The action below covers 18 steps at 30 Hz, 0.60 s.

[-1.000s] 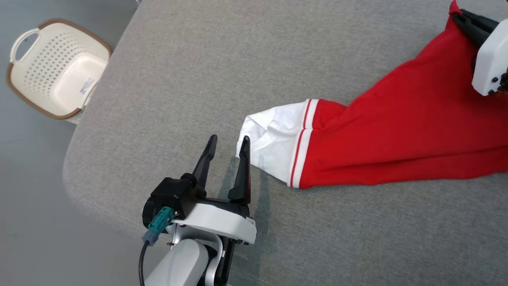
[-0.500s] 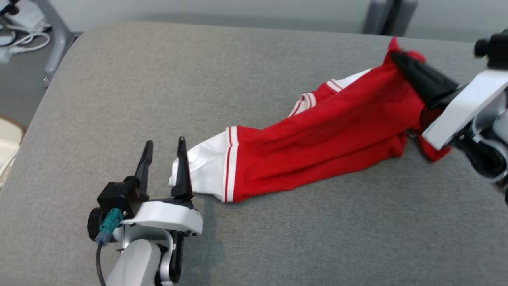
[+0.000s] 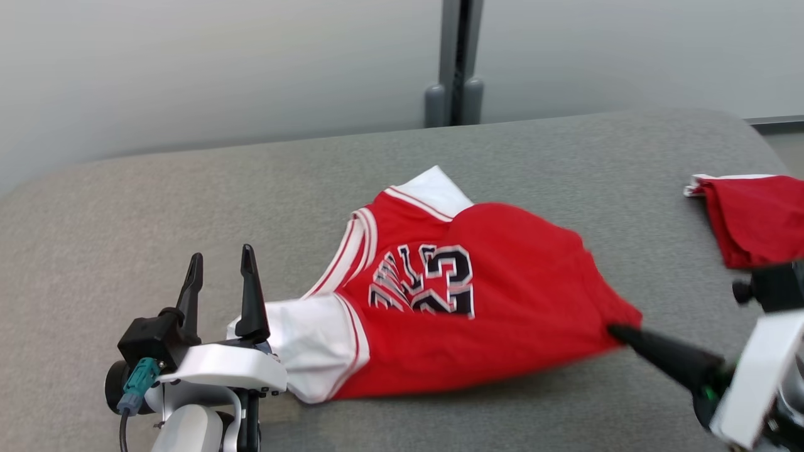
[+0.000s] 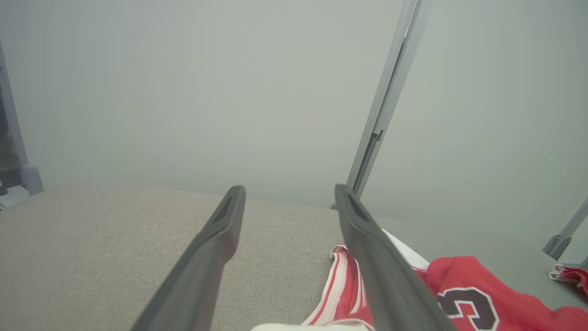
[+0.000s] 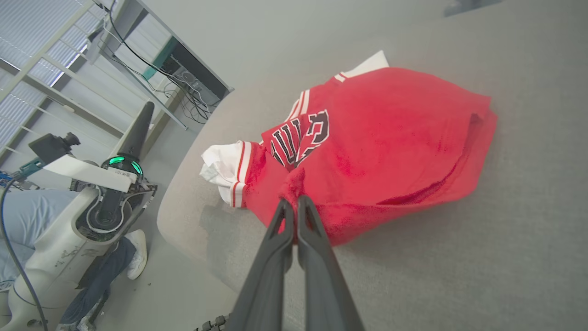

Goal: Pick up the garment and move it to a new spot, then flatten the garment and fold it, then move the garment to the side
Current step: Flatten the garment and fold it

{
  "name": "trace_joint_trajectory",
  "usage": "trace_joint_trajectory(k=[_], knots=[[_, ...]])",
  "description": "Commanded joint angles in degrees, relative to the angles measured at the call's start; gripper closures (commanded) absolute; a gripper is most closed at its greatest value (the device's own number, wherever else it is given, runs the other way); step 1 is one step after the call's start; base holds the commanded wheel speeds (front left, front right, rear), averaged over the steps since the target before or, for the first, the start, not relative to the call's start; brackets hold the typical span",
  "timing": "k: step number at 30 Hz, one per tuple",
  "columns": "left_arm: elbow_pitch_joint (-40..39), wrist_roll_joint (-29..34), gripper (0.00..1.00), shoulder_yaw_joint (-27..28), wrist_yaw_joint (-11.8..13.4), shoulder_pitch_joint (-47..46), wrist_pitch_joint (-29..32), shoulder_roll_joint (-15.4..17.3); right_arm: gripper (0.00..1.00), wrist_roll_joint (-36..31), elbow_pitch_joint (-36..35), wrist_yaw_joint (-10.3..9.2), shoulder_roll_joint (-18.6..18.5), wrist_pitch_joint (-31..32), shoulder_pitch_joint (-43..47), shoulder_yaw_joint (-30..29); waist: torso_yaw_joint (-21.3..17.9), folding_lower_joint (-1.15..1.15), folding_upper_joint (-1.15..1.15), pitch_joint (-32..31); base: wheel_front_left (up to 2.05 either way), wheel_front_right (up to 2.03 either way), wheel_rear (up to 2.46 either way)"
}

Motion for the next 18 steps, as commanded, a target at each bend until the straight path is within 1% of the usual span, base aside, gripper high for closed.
trace_joint_trajectory(k=[1,2,5,7,9,11,12,13,16,18], knots=[[0.03,0.11,0.00,0.18,-0.22,0.82,-0.18,0.25,1.00,1.37,-1.64,0.00,-1.87,1.98,2.82,0.42,-1.82,0.00,0.00,-1.32,0.00,0.00,0.00],[0.03,0.11,0.00,0.18,-0.22,0.82,-0.18,0.25,1.00,1.37,-1.64,0.00,-1.87,1.98,2.82,0.42,-1.82,0.00,0.00,-1.32,0.00,0.00,0.00],[0.12,-0.15,0.00,0.01,-0.30,0.80,-0.19,0.27,1.00,2.65,-3.19,0.00,-4.59,5.55,6.83,0.86,-2.43,0.00,0.00,-1.53,0.00,0.00,0.00],[0.07,-0.34,0.00,-0.18,-0.27,0.79,-0.18,0.25,1.00,1.63,-2.28,0.00,-5.81,8.06,9.42,1.03,-2.65,0.00,0.00,-1.52,0.00,0.00,0.00],[0.06,-0.42,0.00,-0.40,-0.28,0.65,-0.18,0.26,1.00,0.29,-0.43,0.00,-5.71,8.94,11.31,1.07,-2.63,0.00,0.00,-1.43,0.00,0.00,0.00],[0.06,-0.48,0.00,-0.73,-0.34,0.39,-0.18,0.26,1.00,-0.33,1.65,0.00,-4.74,9.50,13.09,1.13,-2.36,0.00,0.00,-1.28,0.00,0.00,0.00],[0.05,-0.49,0.00,-0.90,-0.39,0.29,-0.18,0.26,0.83,-0.60,2.69,0.00,-4.35,9.23,13.62,1.11,-2.18,0.00,0.00,-1.15,0.00,0.00,0.00],[-0.01,-0.49,0.00,-1.05,-0.41,0.20,-0.18,0.26,0.00,0.03,3.79,0.00,-4.05,9.39,14.24,1.12,-1.95,0.00,0.00,-0.98,0.00,0.00,0.00],[0.13,-0.15,0.00,-1.45,-0.51,0.11,-0.18,0.24,0.00,0.45,5.10,0.00,-3.17,9.84,14.02,1.08,-1.17,0.00,0.00,-0.55,0.00,0.00,0.00],[0.19,0.05,0.00,-1.68,-0.49,0.05,-0.18,0.24,0.00,0.29,5.63,0.00,-3.08,8.60,12.29,0.31,-0.60,0.00,0.00,-0.19,0.00,0.00,0.00]])
